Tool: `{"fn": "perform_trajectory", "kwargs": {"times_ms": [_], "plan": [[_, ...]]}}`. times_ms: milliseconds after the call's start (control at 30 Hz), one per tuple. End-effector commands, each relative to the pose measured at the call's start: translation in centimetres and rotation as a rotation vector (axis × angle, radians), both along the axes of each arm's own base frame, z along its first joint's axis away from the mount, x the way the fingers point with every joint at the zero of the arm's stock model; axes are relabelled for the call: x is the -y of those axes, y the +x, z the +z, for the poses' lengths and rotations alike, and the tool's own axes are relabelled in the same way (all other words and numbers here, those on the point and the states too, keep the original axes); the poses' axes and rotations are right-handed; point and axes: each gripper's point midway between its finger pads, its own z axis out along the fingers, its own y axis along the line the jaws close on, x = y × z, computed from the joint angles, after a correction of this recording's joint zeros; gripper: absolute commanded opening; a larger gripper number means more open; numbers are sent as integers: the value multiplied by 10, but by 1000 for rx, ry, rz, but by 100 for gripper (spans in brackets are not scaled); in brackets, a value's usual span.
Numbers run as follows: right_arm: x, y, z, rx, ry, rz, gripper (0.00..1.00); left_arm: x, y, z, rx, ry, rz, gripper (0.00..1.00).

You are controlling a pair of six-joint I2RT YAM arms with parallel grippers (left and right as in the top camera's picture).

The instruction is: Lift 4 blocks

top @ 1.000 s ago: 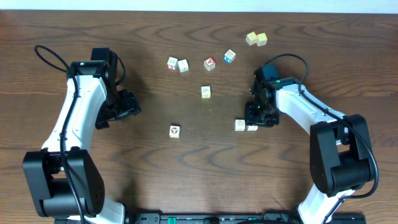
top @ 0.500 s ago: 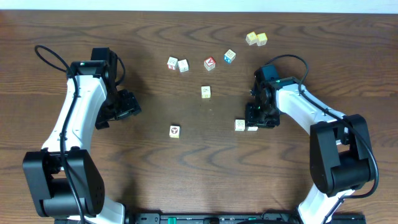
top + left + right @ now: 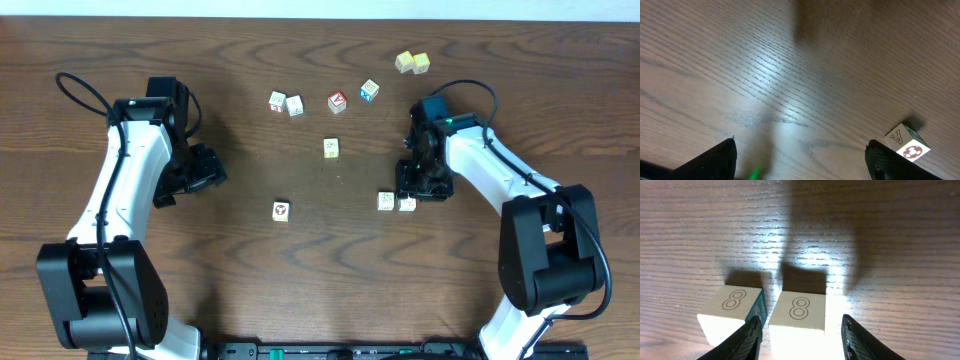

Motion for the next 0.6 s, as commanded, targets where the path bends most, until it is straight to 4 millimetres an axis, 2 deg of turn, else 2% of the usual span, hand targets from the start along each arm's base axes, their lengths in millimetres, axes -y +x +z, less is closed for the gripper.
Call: {"fn": "perform_trajectory", "kwargs": {"times_ms": [0,67,167,367,400,433,500,567], "plan": [[8,9,10,12,-7,-12,50,-2,-3,-1,-6,12,8,82],[13,12,17,10,-7,-20,54,-2,-2,-1,-6,12,8,86],[21,20,28,16,-5,-27,69,-2,-2,-1,-5,12,8,91],[52,44,57,68,0,-55,99,-2,-1,-1,2,12,8,92],[60,47,61,78,-10,-72,99,-2,0,-1,3,12,8,92],[83,55,66,98,-53,-116,99,-1,0,-1,5,9,8,92],[105,57,66,106,-103,-153,99,4,-3,-1,-6,-23,8,92],[127,56,66,105,-156,-190,99,20,-2,0,0,-111,-43,91]]}}
